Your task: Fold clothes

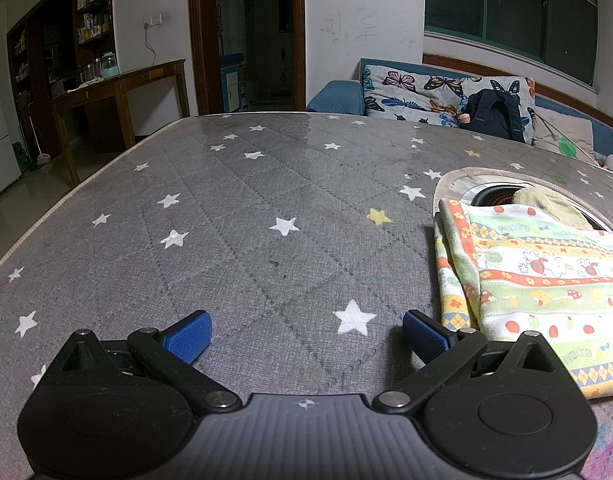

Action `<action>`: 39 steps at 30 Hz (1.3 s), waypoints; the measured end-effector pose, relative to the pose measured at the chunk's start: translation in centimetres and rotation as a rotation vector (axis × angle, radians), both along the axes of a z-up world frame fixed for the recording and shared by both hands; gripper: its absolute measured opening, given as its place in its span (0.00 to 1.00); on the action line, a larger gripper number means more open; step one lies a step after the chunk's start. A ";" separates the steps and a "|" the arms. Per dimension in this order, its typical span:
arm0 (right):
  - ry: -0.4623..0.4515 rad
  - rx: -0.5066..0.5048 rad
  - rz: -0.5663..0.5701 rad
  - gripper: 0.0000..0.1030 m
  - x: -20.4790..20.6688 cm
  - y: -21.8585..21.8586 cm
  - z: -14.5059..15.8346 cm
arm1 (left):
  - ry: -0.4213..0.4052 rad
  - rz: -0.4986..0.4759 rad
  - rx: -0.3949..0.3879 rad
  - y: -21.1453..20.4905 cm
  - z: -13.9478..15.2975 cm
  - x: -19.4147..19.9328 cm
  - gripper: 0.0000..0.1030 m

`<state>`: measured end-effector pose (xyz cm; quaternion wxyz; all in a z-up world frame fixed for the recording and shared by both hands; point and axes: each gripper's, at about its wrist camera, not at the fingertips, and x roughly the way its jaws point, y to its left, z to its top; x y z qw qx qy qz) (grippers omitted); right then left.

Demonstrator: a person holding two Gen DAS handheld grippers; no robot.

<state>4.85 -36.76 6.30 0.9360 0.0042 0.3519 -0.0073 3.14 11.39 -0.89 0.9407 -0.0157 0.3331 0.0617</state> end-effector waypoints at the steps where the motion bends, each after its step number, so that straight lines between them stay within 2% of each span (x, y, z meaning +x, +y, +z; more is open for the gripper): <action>1: 0.000 0.000 0.000 1.00 0.0 0.0 0.0 | 0.000 0.000 0.000 -0.1 0.0 0.0 1.00; 39: 0.000 0.000 0.001 1.00 0.0 0.0 0.0 | 0.000 0.000 0.000 -0.1 0.0 0.0 1.00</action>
